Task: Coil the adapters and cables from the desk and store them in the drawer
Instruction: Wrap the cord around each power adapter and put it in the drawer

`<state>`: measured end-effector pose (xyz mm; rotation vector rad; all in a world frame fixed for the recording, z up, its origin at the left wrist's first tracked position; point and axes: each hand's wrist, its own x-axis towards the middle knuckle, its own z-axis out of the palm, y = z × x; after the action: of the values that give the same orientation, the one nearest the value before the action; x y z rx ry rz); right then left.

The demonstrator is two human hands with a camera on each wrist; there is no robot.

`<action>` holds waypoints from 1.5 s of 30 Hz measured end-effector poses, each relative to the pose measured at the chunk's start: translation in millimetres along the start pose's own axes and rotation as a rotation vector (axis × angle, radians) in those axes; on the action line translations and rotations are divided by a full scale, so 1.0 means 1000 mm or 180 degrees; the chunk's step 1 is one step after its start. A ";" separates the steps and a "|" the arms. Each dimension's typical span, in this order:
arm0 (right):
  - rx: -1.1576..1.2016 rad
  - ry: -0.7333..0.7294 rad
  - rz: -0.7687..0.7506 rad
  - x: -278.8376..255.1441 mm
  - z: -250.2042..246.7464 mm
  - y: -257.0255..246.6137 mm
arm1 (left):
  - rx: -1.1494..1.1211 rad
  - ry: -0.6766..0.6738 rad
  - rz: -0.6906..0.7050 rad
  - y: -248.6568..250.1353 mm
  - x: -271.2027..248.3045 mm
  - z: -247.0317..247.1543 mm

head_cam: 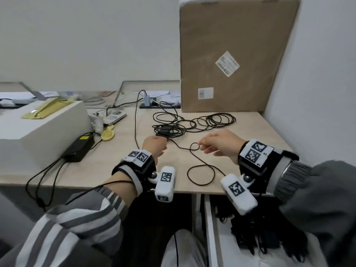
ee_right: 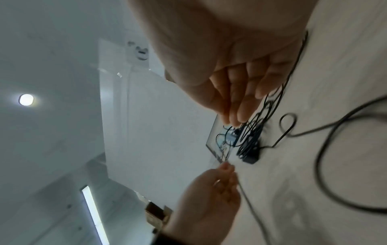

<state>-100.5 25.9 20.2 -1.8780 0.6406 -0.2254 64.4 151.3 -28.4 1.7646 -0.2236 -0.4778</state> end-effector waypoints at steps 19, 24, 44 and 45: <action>0.0294 -0.0002 -0.0124 0.065 -0.014 0.024 | 0.2236 -0.0261 0.0377 0.020 0.127 0.038; 0.0048 0.0168 -0.0199 0.063 -0.027 0.017 | 0.1374 -0.0107 0.0227 0.055 0.117 0.033; 0.0826 0.0886 -0.1156 -0.036 -0.073 -0.017 | -0.1371 -0.2134 0.0031 0.143 -0.078 0.059; 0.0823 0.0864 -0.1131 -0.046 -0.072 -0.009 | -0.1499 -0.2123 -0.0060 0.134 -0.085 0.062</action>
<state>-167.6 -5.4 63.4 -1.7114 0.4277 -0.7679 -25.0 97.1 106.0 1.1049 -0.5144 -1.0361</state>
